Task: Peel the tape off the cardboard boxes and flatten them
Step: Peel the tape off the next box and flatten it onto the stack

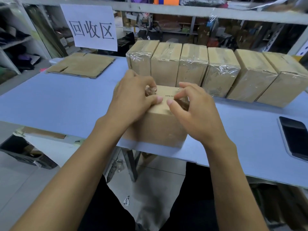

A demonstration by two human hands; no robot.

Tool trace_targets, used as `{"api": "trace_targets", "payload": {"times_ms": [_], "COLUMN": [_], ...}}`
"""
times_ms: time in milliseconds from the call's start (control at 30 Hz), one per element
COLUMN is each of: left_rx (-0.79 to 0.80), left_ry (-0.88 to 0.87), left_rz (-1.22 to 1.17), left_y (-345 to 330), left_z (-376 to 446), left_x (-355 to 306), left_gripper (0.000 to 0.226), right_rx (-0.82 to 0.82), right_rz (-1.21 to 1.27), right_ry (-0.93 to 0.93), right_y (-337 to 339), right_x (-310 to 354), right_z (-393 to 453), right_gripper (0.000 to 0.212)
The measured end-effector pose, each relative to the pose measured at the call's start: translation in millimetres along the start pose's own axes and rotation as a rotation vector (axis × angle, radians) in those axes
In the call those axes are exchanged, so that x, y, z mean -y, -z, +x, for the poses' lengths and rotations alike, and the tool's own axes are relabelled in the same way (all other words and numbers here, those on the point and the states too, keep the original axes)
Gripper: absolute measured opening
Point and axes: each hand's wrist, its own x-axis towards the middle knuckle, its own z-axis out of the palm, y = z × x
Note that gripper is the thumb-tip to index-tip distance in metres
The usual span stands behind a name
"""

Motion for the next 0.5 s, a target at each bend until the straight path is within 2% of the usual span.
{"api": "trace_targets", "payload": {"times_ms": [67,167,300,367,433,500], "left_rx": [-0.023,-0.079,-0.058,-0.050,-0.055,-0.053], "left_ry": [-0.019,-0.014,0.039,0.034,0.023,0.040], "left_rz": [0.016,-0.045,-0.165,-0.195,-0.083,0.025], "left_y": [1,3,9,8,3,2], "left_z": [2,1,4,4,3,3], "left_x": [0,1,13,15,13,12], "left_gripper": [0.025,0.028,0.009,0.010,0.008,0.016], "right_rx": [0.090,0.336,0.398,0.408,0.436,0.466], "right_rz": [-0.090,-0.183,-0.337,-0.346,-0.373,-0.431], "right_ry": [0.046,0.127,0.166,0.178,0.176,0.157], "right_y": [5,3,-6,-5,-3,-3], "right_x": [9,19,20,18,19,24], "right_z": [12,20,17,18,23,33], "right_gripper": [0.038,0.080,0.098,0.098,0.087,0.086]}}
